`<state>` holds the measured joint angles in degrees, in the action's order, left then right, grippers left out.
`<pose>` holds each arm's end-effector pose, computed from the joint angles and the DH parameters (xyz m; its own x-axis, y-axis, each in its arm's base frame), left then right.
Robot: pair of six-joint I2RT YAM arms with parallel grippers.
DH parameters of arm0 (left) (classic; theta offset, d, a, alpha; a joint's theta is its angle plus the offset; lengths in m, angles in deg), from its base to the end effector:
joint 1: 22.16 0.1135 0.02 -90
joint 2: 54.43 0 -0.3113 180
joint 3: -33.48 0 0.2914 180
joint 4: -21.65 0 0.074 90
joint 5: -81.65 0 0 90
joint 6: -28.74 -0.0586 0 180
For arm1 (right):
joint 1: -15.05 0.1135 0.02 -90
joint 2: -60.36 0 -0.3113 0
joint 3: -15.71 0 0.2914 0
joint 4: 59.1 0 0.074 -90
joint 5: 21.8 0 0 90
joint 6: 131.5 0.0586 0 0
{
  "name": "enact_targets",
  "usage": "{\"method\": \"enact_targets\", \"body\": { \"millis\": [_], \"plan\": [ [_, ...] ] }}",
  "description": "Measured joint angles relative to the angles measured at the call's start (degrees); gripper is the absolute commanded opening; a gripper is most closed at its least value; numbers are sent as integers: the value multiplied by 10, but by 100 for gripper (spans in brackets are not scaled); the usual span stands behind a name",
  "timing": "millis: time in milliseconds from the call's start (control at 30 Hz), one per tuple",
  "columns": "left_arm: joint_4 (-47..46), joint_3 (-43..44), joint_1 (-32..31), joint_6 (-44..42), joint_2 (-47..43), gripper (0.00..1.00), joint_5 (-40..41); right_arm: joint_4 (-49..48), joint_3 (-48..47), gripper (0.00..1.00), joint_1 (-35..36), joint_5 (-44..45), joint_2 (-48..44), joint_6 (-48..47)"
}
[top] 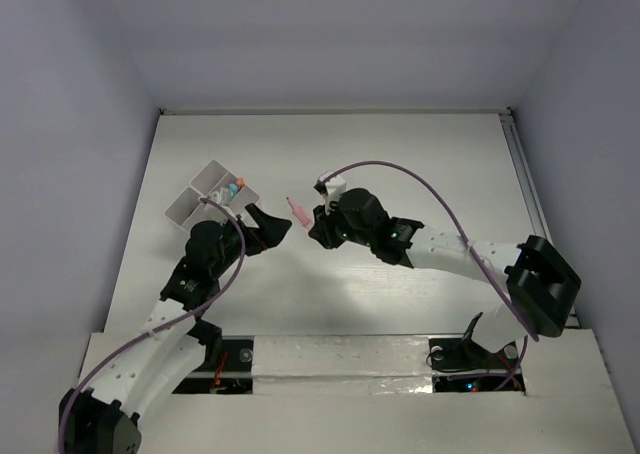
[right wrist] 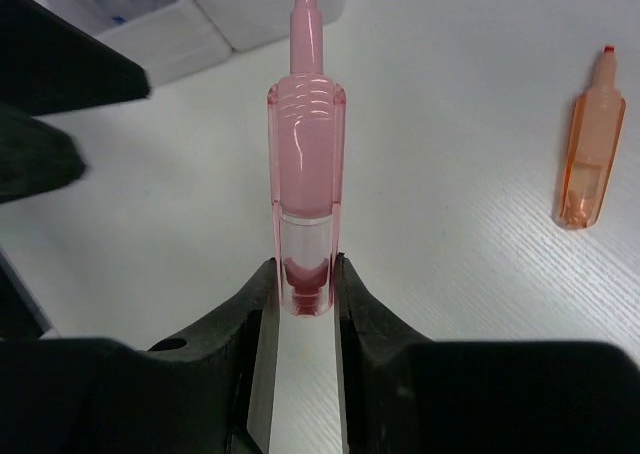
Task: Sort the stationery into containers
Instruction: Pick up the pen from the center of the board.
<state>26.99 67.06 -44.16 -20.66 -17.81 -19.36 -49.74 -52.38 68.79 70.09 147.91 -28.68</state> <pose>0.1731 -0.0820 0.2646 -0.4559 -0.5048 -0.7331 0.3243 0.6728 -0.6650 0.2367 0.3195 0.2635 -0.4530 -0.2427 -0.8578 -0.7059 0.6854 0.1789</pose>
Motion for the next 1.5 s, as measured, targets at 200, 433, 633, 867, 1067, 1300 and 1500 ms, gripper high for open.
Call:
{"method": "enact_targets", "body": {
  "millis": [200,433,633,867,1067,1300,1500],
  "plan": [
    [-81,-13,-13,27,73,92,-5,-25,17,0,0,-21,-14,5],
    [-159,-14,-31,43,104,70,10,-27,34,0,0,-47,-17,12],
    [-186,-14,-37,45,151,59,21,-29,38,0,0,-58,-19,16],
    [-207,-13,-42,39,192,45,33,-36,42,0,0,-69,-32,20],
    [-226,-7,-48,30,207,36,37,-40,45,0,0,-72,-33,21],
    [-245,-7,-58,22,215,30,43,-39,45,0,-1,-72,-33,23],
    [-244,-1,-65,5,216,24,58,-39,45,0,-1,-73,-32,22]
  ]
}}
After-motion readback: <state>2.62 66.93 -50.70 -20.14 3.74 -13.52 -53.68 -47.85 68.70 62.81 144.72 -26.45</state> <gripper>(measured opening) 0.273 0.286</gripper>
